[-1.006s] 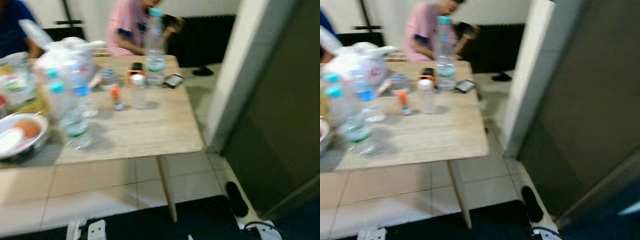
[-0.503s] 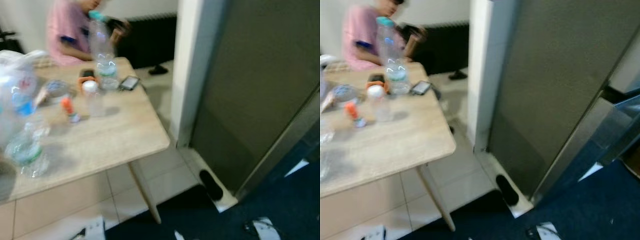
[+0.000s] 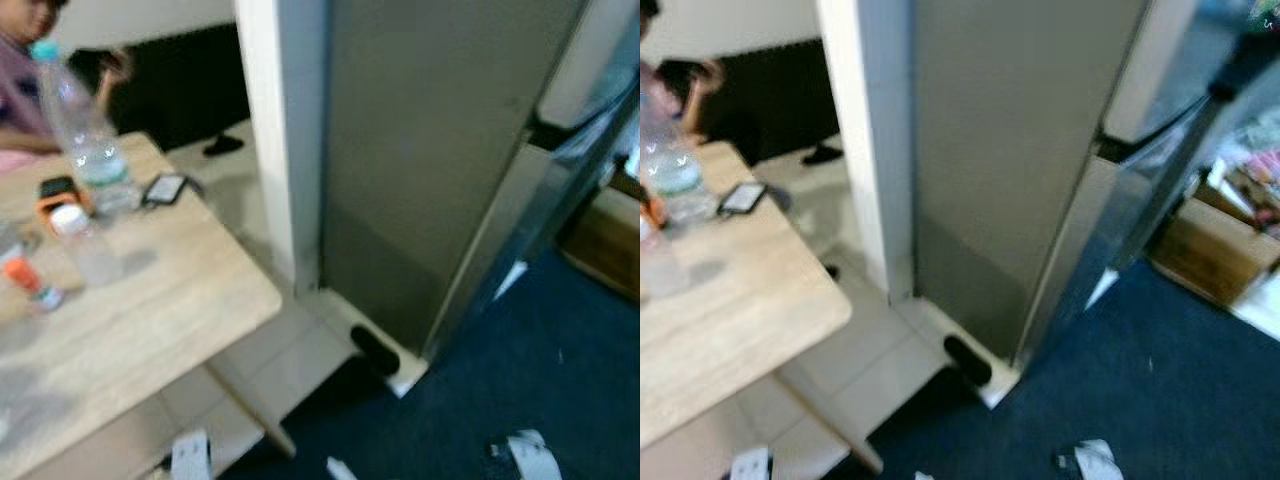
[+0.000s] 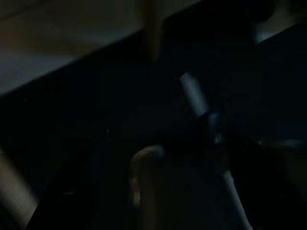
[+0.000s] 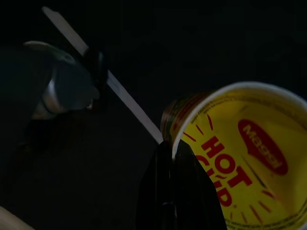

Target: Restocking fridge

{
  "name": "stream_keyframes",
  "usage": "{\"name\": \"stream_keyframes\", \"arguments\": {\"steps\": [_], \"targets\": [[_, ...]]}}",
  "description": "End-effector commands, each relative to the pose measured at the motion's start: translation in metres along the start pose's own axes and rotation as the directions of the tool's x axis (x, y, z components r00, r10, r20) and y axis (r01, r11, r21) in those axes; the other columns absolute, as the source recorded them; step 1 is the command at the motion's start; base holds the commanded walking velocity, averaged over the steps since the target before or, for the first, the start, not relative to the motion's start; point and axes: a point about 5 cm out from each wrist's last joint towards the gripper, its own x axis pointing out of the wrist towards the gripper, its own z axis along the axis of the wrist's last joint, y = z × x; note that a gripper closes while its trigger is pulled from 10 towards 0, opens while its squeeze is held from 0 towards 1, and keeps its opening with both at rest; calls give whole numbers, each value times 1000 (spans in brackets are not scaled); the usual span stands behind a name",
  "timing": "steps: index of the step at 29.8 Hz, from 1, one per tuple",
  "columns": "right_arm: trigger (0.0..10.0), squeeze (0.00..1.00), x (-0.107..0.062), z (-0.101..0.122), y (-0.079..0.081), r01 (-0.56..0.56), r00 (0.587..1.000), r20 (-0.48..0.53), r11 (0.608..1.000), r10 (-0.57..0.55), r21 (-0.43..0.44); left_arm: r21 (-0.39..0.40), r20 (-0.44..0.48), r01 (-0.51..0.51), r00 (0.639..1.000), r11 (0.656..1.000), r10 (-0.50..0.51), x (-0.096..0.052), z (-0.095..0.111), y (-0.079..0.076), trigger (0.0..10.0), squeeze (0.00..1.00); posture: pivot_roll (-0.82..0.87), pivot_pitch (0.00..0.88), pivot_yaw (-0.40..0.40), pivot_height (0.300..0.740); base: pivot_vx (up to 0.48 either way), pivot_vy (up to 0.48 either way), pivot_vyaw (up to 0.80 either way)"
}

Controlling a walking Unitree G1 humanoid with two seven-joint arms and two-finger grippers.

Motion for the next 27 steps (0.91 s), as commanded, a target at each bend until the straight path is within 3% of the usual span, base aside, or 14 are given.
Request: {"name": "stream_keyframes", "arguments": {"steps": [1, 4, 27], "targets": [[10000, 0, 0, 11, 4, -7, 999, 44, 1000, 7, -7, -25, -43, -8, 999, 1000, 7, -4, -15, 4, 10000, 0, -17, 0, -11, 740, 0, 0, 0], [10000, 0, 0, 14, 5, -11, 999, 53, 1000, 12, -21, -30, -51, 4, 999, 1000, -6, -4, -17, 4, 10000, 0, -18, 0, -7, 740, 0, -92, 0], [10000, 0, 0, 10, 3, -5, 999, 50, 999, 7, -40, -38, -81, 34, 996, 999, -37, -5, -25, -1, 10000, 0, -23, 0, -7, 740, 0, -460, 0]]}}
